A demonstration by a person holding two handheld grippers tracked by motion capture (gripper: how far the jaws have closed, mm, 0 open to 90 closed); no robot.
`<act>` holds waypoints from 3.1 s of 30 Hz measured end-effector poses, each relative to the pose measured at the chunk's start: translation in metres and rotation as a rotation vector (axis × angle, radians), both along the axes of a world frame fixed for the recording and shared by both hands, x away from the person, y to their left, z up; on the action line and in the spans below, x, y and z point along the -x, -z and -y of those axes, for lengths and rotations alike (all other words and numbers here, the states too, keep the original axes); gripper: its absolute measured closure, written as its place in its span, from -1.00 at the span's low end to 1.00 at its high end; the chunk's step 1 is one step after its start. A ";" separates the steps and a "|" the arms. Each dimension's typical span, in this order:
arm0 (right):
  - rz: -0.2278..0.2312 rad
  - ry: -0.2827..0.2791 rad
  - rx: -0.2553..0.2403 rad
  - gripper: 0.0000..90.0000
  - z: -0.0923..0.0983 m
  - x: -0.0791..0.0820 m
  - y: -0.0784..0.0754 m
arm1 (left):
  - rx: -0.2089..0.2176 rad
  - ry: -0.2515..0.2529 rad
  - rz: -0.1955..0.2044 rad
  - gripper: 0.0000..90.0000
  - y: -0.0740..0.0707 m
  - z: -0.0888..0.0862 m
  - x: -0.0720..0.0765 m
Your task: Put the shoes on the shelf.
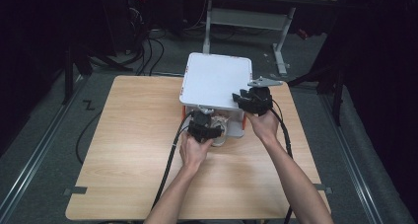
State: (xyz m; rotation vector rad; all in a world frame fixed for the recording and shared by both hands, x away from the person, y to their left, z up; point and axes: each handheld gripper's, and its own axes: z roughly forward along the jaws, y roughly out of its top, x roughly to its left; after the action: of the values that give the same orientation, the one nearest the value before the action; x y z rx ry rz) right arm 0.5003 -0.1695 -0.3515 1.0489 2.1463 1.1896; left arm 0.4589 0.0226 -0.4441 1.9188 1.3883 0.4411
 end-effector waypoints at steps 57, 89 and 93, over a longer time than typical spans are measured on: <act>0.018 0.008 -0.003 0.36 -0.005 0.000 0.002 | -0.088 -0.098 -0.010 -0.86 0.031 -0.008 0.050; 0.011 0.019 0.010 0.37 -0.007 -0.001 0.001 | -0.034 -0.182 0.082 -0.40 0.043 0.009 0.000; 0.009 0.022 0.010 0.37 -0.007 -0.001 0.001 | -0.074 -0.199 0.082 -0.39 0.039 0.016 -0.011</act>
State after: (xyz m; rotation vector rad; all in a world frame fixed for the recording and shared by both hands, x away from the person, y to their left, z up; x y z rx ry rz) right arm 0.5015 -0.1626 -0.3523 1.0580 2.1260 1.1709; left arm 0.4697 0.0065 -0.4831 1.8061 1.5344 0.6680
